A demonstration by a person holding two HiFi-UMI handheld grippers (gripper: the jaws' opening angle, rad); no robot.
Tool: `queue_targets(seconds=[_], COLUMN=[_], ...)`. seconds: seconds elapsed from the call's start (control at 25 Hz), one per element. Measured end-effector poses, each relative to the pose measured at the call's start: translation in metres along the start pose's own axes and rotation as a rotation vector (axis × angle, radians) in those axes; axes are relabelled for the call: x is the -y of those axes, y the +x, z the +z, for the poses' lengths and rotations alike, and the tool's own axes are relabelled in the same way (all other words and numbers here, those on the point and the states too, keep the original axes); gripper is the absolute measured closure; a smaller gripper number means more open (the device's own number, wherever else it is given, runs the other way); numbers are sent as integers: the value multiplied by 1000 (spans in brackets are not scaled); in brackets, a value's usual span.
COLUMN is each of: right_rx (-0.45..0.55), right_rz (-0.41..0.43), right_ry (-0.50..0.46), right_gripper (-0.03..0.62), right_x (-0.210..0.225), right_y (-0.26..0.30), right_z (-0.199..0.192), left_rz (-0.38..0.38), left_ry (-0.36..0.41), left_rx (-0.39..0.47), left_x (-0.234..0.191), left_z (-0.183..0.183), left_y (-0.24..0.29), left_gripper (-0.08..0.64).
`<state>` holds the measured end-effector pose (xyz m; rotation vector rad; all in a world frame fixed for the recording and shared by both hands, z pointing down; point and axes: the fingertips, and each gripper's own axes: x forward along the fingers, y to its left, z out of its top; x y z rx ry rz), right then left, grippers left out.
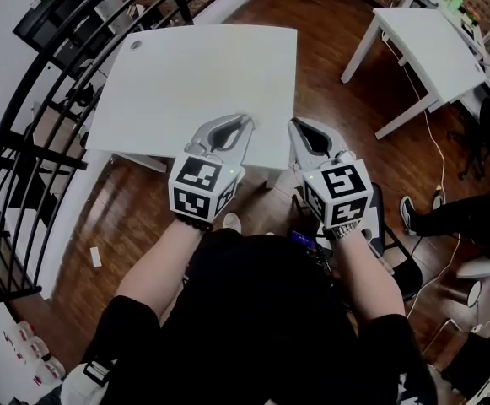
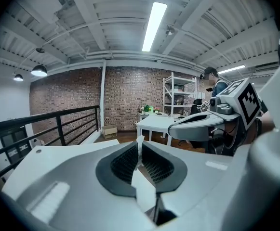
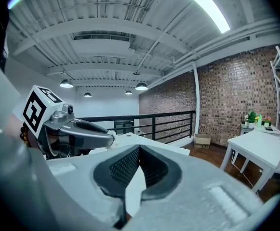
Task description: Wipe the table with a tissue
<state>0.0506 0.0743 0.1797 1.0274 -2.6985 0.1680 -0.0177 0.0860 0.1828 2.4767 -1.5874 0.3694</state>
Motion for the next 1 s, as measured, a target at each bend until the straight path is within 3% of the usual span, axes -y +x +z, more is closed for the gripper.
queue_targets(seconds=[0.4,1.0], right_rx=[10,-13], right_rz=[-26,-36], right_ry=[-21,-50], right_gripper=[600,600], right_x=[-19,-54], right_y=[32,58], right_z=[14,21], left_rz=[-69,-76], left_ry=[15,10], left_rx=[2,7], left_x=[-25,-60], left_z=[2,-6], left_y=[-9,-29], left_gripper=[520,520])
